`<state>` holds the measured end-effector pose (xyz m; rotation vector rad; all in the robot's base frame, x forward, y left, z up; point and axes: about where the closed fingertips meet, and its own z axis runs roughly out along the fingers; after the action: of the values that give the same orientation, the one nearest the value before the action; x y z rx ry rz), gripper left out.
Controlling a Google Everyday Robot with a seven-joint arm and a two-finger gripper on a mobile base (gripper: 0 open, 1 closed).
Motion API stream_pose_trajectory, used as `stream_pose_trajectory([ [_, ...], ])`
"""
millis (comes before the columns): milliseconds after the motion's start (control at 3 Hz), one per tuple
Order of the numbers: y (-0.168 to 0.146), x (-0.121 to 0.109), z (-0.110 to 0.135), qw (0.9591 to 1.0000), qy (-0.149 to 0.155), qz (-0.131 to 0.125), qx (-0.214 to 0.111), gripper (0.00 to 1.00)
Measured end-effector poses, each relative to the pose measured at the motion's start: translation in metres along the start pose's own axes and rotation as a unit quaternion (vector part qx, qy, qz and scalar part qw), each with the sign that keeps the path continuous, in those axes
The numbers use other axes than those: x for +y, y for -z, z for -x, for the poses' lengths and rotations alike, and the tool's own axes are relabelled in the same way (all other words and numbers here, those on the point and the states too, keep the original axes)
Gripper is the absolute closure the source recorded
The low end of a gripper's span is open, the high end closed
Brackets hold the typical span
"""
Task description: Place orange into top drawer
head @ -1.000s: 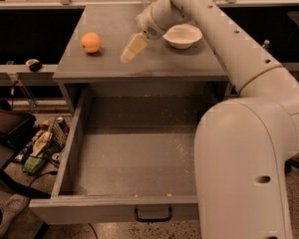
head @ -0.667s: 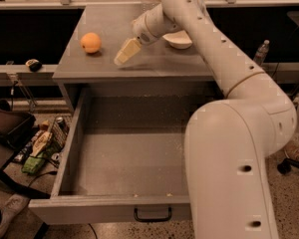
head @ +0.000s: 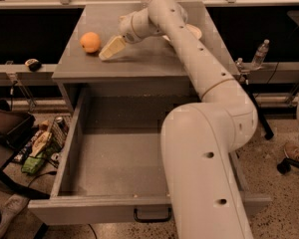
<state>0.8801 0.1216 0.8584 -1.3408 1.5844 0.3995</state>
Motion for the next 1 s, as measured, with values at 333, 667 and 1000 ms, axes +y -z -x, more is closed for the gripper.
stream_pose_trajectory([
  [333,-0.012,0.0,0.023,0.9992,-0.028,0.01,-0.028,0.0],
  [667,-0.011,0.008,0.04,0.9953,-0.081,0.034,-0.04,0.0],
  [1000,-0.01,0.009,0.042,0.9945,-0.089,0.038,-0.042,0.0],
])
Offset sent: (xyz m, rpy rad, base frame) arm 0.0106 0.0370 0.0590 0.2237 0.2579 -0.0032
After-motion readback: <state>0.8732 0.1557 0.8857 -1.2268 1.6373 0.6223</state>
